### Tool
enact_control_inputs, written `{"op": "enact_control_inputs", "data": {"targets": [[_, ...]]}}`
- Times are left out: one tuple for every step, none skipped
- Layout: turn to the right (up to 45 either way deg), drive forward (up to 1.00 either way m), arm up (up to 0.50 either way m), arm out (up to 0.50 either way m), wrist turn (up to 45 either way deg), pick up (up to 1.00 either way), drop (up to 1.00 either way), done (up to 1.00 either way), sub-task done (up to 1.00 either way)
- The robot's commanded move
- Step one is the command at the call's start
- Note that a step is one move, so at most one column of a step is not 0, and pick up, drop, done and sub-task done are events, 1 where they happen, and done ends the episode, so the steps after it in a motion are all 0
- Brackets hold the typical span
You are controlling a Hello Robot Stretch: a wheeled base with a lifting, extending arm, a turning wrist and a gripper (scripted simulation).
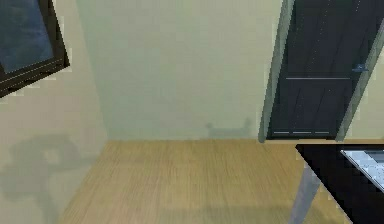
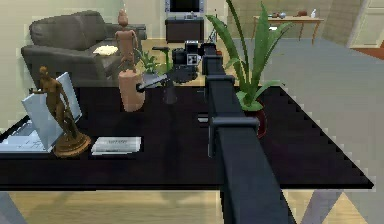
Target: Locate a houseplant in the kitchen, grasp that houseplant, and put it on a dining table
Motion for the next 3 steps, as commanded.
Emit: {"op": "enact_control_inputs", "data": {"targets": [[0.0,0.00,0.00,0.00,30.0,0.00,0.00,0.00,0.00],[0.0,0.00,-0.32,0.00,0.0,0.00,0.00,0.00,0.00],[0.0,0.00,0.00,0.00,0.0,0.00,1.00,0.00,0.00]]}}
